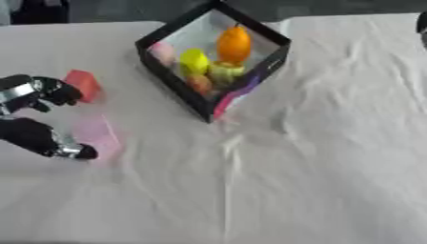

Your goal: Pick up objects on the table and place them in the box.

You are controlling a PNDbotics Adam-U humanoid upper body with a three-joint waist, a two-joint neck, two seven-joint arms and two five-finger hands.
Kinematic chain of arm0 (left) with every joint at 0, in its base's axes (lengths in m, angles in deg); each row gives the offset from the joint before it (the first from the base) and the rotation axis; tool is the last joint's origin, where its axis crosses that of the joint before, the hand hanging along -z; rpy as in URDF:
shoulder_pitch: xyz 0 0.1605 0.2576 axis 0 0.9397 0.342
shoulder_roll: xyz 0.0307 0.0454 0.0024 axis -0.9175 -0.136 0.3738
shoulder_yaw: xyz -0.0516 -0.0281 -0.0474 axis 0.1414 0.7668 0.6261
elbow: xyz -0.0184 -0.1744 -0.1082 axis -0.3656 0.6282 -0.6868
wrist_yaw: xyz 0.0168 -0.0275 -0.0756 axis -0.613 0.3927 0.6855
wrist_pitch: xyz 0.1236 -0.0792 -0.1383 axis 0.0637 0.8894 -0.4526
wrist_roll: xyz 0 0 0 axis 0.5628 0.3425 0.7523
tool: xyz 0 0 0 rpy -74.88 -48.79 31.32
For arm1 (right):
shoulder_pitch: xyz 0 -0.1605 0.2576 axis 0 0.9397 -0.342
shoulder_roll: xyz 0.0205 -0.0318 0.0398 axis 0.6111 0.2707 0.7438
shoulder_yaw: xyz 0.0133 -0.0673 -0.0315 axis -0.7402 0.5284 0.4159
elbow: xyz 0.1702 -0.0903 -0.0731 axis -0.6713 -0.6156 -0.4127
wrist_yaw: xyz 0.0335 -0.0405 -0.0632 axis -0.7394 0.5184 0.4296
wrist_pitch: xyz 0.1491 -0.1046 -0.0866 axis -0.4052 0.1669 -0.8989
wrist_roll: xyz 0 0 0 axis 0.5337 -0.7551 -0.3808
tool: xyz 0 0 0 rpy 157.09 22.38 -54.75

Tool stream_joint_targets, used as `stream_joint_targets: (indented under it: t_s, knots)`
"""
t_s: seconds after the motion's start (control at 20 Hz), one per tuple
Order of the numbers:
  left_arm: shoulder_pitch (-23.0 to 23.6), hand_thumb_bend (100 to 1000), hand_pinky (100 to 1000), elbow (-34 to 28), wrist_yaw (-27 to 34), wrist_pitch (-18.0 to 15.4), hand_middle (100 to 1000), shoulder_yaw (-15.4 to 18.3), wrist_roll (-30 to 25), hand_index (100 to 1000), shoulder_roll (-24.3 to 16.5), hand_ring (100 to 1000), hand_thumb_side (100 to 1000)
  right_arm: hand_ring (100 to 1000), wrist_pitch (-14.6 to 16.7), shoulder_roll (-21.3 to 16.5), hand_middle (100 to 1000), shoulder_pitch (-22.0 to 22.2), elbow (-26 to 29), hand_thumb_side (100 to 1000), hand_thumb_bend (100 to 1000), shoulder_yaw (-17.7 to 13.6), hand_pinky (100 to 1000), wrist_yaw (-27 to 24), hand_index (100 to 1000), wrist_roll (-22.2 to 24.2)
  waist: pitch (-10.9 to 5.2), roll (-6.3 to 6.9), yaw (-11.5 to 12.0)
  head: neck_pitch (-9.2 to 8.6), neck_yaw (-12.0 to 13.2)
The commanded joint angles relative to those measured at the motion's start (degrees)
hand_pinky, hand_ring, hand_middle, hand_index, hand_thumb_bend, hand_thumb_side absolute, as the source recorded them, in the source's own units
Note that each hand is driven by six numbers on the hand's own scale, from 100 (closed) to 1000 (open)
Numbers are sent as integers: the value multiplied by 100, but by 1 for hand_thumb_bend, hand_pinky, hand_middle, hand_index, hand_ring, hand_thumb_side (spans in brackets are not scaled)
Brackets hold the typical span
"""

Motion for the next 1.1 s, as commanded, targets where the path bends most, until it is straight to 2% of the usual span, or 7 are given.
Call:
stream_joint_targets:
  t_s: [0.05,0.5,0.8,0.9,1.1]
  knots:
    - [-153,796,896,165,-87,62,765,-48,2,849,-13,885,227,768,16,-93,782,-61,26,475,279,-36,829,-12,859,-4,-93,35,-11,-15,30]
    - [-340,815,908,666,-349,44,773,-220,12,851,255,893,214,766,100,-59,781,-59,-90,478,279,-99,829,3,858,87,-72,49,-56,-22,11]
    - [-506,834,915,1025,-827,-122,778,-409,-140,851,437,893,204,765,118,-32,779,-57,-139,481,279,-95,829,5,861,125,-68,59,-80,-24,40]
    - [-547,847,917,1134,-990,-167,780,-443,-191,850,491,892,170,767,125,-27,781,-51,-151,489,265,-91,833,6,864,145,-63,62,-86,-25,47]
    - [-602,810,909,1390,-1310,-228,772,-518,-262,841,593,863,150,769,143,-15,786,-26,-173,498,252,-87,837,8,867,199,-56,69,-98,-18,79]
